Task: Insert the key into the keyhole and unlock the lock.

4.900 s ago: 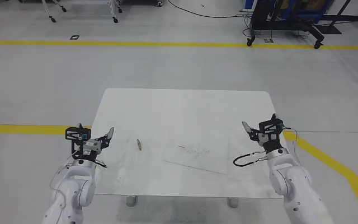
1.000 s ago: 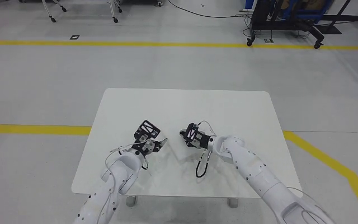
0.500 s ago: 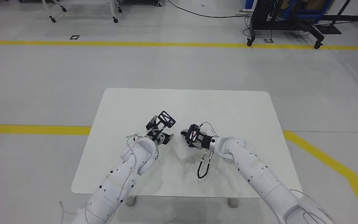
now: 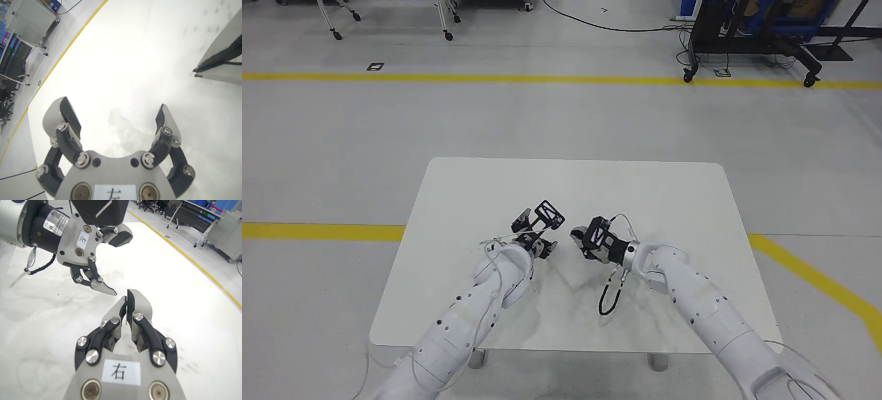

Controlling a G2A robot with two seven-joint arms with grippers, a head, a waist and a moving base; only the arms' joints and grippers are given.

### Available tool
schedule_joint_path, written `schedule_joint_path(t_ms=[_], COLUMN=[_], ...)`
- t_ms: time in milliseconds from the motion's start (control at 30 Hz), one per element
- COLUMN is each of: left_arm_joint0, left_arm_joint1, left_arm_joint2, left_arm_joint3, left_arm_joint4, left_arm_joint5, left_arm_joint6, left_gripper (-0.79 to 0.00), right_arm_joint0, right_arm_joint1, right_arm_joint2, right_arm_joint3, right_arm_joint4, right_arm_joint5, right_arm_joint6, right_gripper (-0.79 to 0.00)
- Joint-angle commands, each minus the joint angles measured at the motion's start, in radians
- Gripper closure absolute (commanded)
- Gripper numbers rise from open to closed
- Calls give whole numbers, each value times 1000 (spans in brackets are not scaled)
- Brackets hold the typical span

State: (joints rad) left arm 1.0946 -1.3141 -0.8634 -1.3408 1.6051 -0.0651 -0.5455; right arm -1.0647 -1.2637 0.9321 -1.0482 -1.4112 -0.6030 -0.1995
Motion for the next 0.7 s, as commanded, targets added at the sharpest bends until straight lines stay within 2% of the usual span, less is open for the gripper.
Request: schedule_joint_path(t_ms=[0, 200, 333, 467, 600, 667], left_arm_joint0=[-2, -9, -6, 62, 206, 282], left_arm_joint1=[-2, -7, 3, 40, 80, 94], left_arm_joint2=[0, -14, -82, -247, -456, -551], left_arm_joint3=[5, 2, -68, -230, -413, -471], left_arm_joint4=[2, 4, -4, -1, -27, -51], left_arm_joint5=[1, 5, 6, -31, -112, -156], left_arm_joint6=[1, 12, 18, 17, 49, 80], left_gripper=[-785, -785, -785, -785, -785, -785], right_arm_joint0=[-2, -17, -31, -31, -31, -37], right_arm_joint1=[0, 5, 11, 11, 11, 10], right_arm_joint2=[6, 36, 60, 60, 60, 59], right_arm_joint3=[0, -7, -17, -17, -17, -26], right_arm_joint4=[14, 48, 63, 63, 63, 78], right_arm_joint5=[7, 13, 20, 20, 20, 11], right_arm_joint6=[-6, -46, -69, -69, -69, -76], right_gripper=[0, 0, 0, 0, 0, 0])
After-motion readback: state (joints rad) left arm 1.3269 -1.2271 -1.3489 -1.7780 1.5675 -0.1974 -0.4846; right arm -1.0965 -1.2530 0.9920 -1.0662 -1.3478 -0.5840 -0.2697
